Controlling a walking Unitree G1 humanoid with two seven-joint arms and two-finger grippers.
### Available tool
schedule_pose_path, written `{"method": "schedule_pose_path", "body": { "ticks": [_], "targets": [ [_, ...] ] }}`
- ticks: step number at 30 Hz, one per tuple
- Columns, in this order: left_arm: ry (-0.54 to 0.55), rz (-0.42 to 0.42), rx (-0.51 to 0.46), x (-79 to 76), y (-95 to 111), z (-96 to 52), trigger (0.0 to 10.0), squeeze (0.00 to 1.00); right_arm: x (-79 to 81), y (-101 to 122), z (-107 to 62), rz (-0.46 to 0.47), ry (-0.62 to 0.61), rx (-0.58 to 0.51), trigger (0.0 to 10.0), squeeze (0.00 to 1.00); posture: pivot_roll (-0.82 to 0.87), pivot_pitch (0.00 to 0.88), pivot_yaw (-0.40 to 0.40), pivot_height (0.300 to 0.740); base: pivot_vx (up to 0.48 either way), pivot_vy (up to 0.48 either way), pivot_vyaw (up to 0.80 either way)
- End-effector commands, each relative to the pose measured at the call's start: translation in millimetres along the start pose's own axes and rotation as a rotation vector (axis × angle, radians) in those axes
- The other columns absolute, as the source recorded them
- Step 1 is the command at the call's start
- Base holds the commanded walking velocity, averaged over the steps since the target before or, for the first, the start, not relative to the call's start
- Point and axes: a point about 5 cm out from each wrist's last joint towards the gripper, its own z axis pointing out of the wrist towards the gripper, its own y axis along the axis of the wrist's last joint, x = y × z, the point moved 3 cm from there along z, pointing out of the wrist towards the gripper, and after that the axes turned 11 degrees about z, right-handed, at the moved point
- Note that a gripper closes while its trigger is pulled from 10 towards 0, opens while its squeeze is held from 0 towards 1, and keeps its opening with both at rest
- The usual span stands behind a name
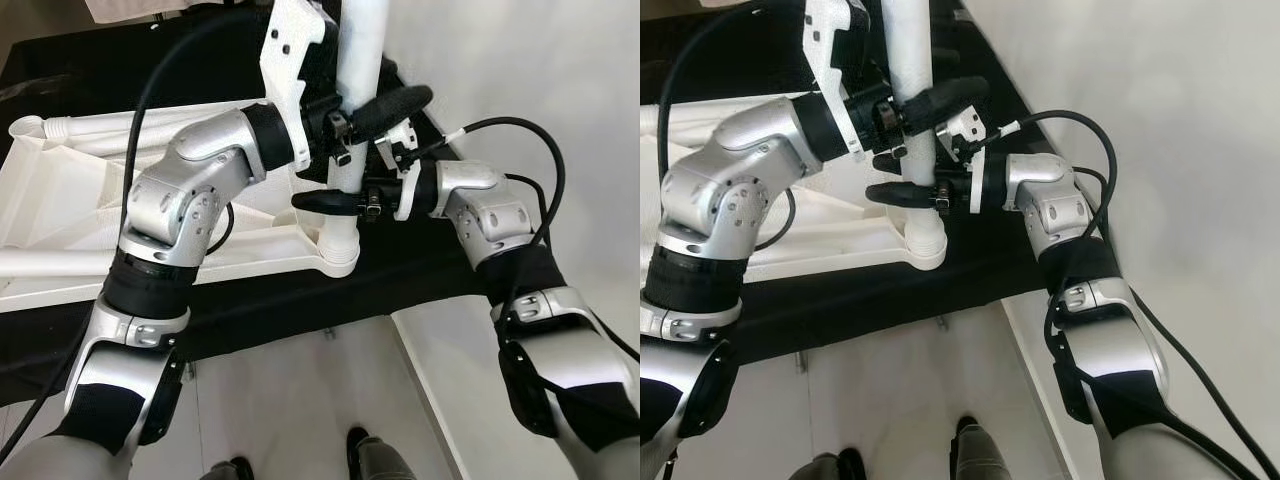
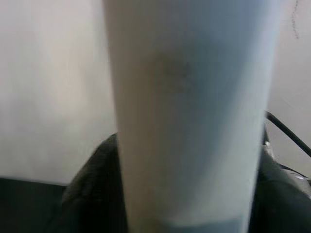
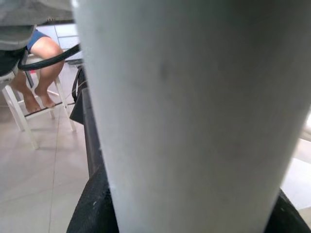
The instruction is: Building children table
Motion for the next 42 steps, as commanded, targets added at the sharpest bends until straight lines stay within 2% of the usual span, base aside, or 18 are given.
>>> {"method": "schedule_pose_path", "body": {
  "ticks": [1,2,3,4,5,7,8,9,11,14,19,20,21,34,35,37,38,42],
  "targets": [
    [0.01,-0.015,0.021,-5.4,-6.7,6.8,10.0,1.0,-6.5,-22.9,5.2,0.014,-0.145,0.085,0.0,0.0,-0.26,0.241,-0.03,0.74,0.0,0.0,0.0],
    [0.01,-0.015,0.021,-5.4,-6.7,6.8,10.0,1.0,-6.5,-22.9,5.2,0.014,-0.145,0.085,0.0,0.0,-0.26,0.241,-0.03,0.74,0.0,0.0,0.0],
    [0.032,-0.018,0.025,-2.5,-6.8,6.3,10.0,0.07,-10.4,-29.6,2.1,0.019,-0.263,0.091,0.0,0.0,-0.26,0.243,-0.041,0.74,0.0,0.0,0.0],
    [0.032,-0.018,0.025,-2.5,-6.8,6.3,10.0,0.07,-10.4,-29.6,2.1,0.019,-0.263,0.091,0.0,0.0,-0.26,0.243,-0.041,0.74,0.0,0.0,0.0],
    [0.047,-0.037,0.022,0.5,-6.1,4.2,10.0,0.0,-18.9,-41.4,2.5,0.054,-0.517,0.071,0.0,0.0,-0.28,0.239,-0.043,0.74,0.0,0.0,0.0],
    [0.047,-0.037,0.022,0.5,-6.1,4.2,10.0,0.0,-18.9,-41.4,2.5,0.054,-0.517,0.071,0.0,0.0,-0.28,0.239,-0.043,0.74,0.0,0.0,0.0],
    [0.053,-0.046,0.021,3.4,-5.0,2.2,10.0,0.0,-15.4,-61.4,-0.3,0.123,-0.755,0.068,0.0,0.0,-0.28,0.248,-0.03,0.74,0.0,0.0,0.0],
    [0.053,-0.046,0.021,3.4,-5.0,2.2,10.0,0.0,-15.4,-61.4,-0.3,0.123,-0.755,0.068,0.0,0.0,-0.28,0.248,-0.03,0.74,0.0,0.0,0.0],
    [0.06,-0.07,0.029,5.5,-8.6,-1.0,10.0,0.0,5.8,-84.9,4.0,0.208,-0.962,0.036,0.0,0.0,-0.27,0.251,-0.024,0.74,0.0,0.0,0.0],
    [0.038,-0.075,0.037,0.7,-10.8,0.8,10.0,0.0,15.9,-86.9,15.5,0.217,-0.956,0.014,0.0,0.0,-0.28,0.244,-0.018,0.74,0.0,0.0,0.0],
    [0.032,-0.072,0.045,-1.8,-12.2,3.4,10.0,0.0,14.4,-82.8,21.4,0.208,-0.947,0.01,0.0,0.0,-0.28,0.238,-0.017,0.74,0.0,0.0,0.0],
    [0.035,-0.071,0.045,-1.7,-12.3,3.5,8.7,0.0,13.4,-80.7,21.1,0.206,-0.953,0.008,0.0,0.0,-0.28,0.24,-0.016,0.74,0.0,0.0,0.0],
    [0.038,-0.073,0.044,-1.4,-12.3,3.5,0.4,0.0,12.6,-78.8,20.6,0.204,-0.956,0.005,0.0,0.0,-0.28,0.24,-0.016,0.74,0.0,0.0,0.0],
    [0.042,-0.082,0.044,1.5,-12.1,3.3,0.0,0.0,16.5,-65.0,19.4,0.164,-0.969,-0.001,0.0,0.0,-0.29,0.246,-0.019,0.74,0.0,0.0,0.0],
    [0.043,-0.08,0.045,1.8,-12.2,2.8,0.0,0.0,16.8,-61.9,19.5,0.156,-0.964,-0.004,10.0,0.0,-0.29,0.248,-0.019,0.74,0.0,0.0,0.0],
    [0.043,-0.079,0.045,1.8,-12.1,2.5,0.0,0.0,16.4,-55.4,20.4,0.141,-0.914,-0.009,10.0,0.0,-0.29,0.252,-0.022,0.74,0.0,0.0,0.0],
    [0.043,-0.079,0.046,1.7,-12.1,2.3,0.0,0.0,16.0,-51.1,20.8,0.13,-0.875,-0.012,10.0,1.0,-0.29,0.251,-0.023,0.74,0.0,0.0,0.0],
    [0.042,-0.078,0.043,1.0,-11.4,2.5,0.0,0.0,14.2,-31.4,22.1,0.075,-0.682,-0.038,10.0,1.0,-0.29,0.25,-0.026,0.74,0.0,0.0,0.0]
  ]
}}
